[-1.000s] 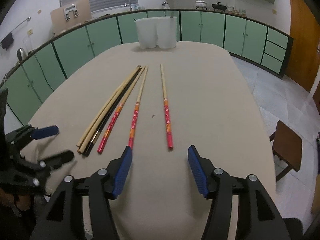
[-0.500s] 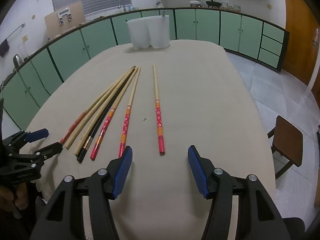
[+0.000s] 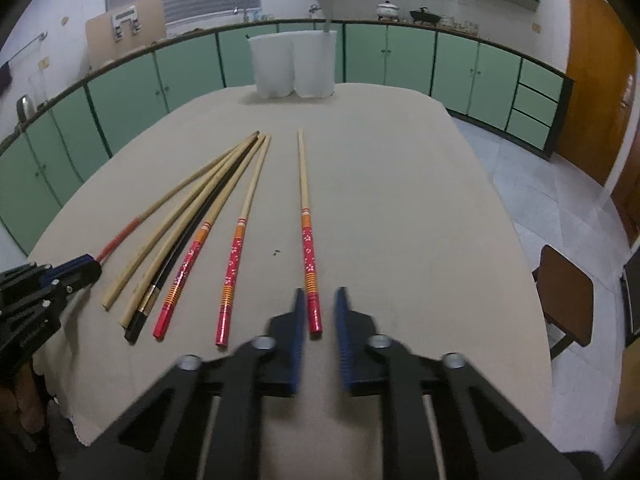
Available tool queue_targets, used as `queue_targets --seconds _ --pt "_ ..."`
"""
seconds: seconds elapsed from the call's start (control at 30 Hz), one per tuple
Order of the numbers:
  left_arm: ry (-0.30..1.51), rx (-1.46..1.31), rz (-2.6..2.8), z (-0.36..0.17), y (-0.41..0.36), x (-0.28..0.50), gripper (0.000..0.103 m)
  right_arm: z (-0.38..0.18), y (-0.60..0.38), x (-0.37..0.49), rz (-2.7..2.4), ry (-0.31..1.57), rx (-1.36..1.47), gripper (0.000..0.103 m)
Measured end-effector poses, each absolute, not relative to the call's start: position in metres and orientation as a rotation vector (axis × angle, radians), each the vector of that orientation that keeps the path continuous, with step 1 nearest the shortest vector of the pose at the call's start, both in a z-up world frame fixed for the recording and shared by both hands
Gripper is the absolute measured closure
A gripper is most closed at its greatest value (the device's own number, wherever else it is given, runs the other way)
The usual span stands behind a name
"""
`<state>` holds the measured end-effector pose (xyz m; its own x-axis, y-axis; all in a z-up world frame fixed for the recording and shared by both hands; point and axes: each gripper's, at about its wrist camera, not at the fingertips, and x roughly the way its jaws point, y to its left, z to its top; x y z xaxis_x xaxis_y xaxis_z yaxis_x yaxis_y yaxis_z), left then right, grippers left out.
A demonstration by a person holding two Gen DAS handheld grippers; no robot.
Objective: Organize utensils
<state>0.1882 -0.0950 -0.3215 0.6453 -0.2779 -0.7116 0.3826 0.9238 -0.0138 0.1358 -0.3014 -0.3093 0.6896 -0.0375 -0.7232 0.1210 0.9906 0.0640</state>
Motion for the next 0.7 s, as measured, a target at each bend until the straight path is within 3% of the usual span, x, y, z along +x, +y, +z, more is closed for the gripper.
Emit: queue_targets --seconds 0.23,0.33,0.4,0.47,0.53,0.57,0.6,0.7 --pt "0.767 0.124 -0.272 -0.321 -0.087 0.187 0.097 -0.310 -0.294 0.125 -0.167 0.767 0.163 0.097" --pt "0.769 0.126 -0.270 -0.320 -0.084 0.188 0.093 -0.309 -0.285 0.122 -0.122 0.766 0.133 0.095" --pt "0.766 0.135 -0.265 -0.320 -0.082 0.187 0.083 -0.308 -0.285 0.119 -0.117 0.764 0.125 0.094" --pt "0.768 0.127 -0.274 -0.320 -0.080 0.189 0.080 -0.309 -0.288 0.118 -0.112 0.764 0.135 0.094" --pt "0.769 0.127 -0.286 -0.320 -0.079 0.189 0.081 -0.310 -0.290 0.119 -0.108 0.772 0.142 0.095" --pt "0.772 0.123 -0.295 -0.319 -0.078 0.190 0.094 -0.309 -0.290 0.121 -0.108 0.774 0.143 0.097" --pt "0.779 0.117 -0.301 -0.319 -0.078 0.190 0.098 -0.307 -0.292 0.123 -0.108 0.781 0.150 0.097" --pt "0.798 0.081 -0.307 -0.308 -0.075 0.194 0.098 -0.296 -0.295 0.123 -0.103 0.780 0.172 0.097"
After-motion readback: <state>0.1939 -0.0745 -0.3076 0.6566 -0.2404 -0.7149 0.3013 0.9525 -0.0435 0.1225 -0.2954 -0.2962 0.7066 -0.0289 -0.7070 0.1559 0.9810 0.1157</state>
